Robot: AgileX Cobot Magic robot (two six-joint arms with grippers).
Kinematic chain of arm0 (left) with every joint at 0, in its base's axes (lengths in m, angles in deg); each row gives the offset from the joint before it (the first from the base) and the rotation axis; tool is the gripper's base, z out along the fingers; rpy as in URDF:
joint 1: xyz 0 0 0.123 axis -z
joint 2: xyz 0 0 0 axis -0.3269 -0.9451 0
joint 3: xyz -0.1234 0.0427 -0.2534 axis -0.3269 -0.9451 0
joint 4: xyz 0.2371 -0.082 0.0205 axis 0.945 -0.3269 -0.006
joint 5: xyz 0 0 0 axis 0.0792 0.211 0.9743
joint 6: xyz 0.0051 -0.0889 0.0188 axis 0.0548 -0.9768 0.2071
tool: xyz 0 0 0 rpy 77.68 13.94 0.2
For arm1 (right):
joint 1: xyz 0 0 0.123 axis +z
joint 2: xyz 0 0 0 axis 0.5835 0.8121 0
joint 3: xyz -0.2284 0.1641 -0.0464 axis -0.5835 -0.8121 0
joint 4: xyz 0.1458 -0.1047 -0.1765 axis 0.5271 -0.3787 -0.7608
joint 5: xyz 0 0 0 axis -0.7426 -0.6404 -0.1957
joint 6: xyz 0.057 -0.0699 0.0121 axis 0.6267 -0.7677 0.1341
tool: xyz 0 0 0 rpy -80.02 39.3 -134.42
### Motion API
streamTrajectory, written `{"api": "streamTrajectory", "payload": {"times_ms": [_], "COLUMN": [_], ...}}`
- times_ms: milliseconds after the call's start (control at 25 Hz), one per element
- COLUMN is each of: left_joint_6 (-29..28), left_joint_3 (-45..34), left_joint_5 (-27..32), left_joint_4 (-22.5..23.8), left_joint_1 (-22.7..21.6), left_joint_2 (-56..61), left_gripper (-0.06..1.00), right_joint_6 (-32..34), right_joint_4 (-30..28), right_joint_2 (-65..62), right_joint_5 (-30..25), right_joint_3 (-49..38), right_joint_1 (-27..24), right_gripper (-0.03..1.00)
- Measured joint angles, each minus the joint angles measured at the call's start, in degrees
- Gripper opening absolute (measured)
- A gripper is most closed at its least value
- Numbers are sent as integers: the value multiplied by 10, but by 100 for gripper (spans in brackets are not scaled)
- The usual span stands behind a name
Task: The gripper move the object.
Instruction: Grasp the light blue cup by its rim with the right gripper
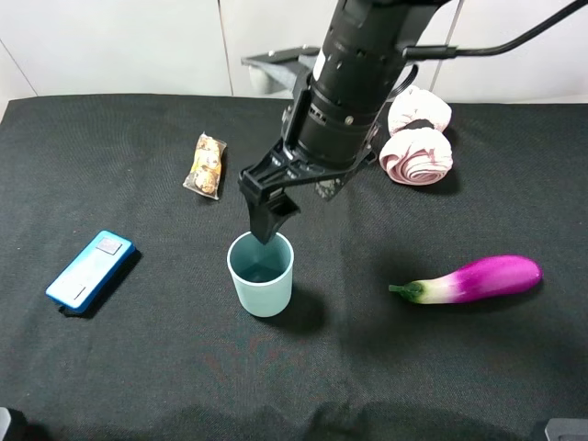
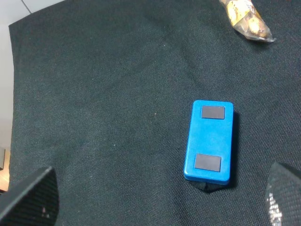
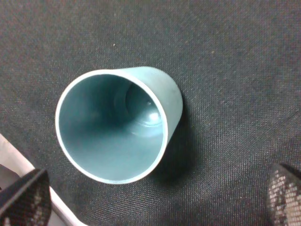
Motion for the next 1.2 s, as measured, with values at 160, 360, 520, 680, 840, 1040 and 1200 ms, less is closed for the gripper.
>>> {"api": "streamTrajectory", "payload": {"times_ms": [160,360,520,680,840,1040,1200], "left_joint_6": [0,0,0,0,0,0,0], "left_joint_3": [0,0,0,0,0,0,0], "left_joint_5": [0,0,0,0,0,0,0], "left_joint_4": [0,5,13,13,14,14,14], "left_joint_1": [0,0,0,0,0,0,0], "left_joint_2": [0,0,0,0,0,0,0], "left_gripper": [93,93,93,93,93,93,93], "right_joint_6": [2,3,4,4,4,4,16], "right_joint_4": [-1,-1,-2,-2,-2,-3,-28], "right_joint_2": [19,40,53,66,82,95,103], "right_joint_5": [16,31,45,55,58,62,72], "right_joint_3": [0,0,0,0,0,0,0], "right_joint_1": [0,0,0,0,0,3,23], "right_gripper": [69,69,69,69,69,69,69]}}
